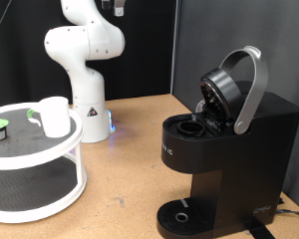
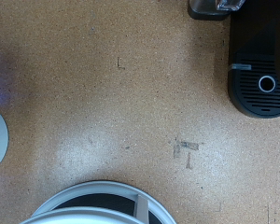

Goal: Make a cup of coffee with the keurig machine

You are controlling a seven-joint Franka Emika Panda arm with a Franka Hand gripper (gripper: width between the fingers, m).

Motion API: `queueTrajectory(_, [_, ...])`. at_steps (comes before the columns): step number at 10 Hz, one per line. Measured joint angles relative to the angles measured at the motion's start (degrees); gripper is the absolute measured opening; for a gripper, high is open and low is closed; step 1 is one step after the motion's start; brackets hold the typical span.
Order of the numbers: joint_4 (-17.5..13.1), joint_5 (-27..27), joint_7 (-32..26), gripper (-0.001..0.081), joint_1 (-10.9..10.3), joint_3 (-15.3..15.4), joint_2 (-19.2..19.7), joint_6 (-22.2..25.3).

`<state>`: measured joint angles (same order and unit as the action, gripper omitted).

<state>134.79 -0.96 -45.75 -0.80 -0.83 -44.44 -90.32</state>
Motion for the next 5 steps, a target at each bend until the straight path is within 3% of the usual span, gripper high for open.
queueTrajectory(2, [0.0,0.0,-1.3,0.0803,0.0,-1.2,-0.1,-0.7])
queueTrajectory(5, [-0.1,2.3,-7.4,0.0803,0.6,-6.6,-1.2,0.1])
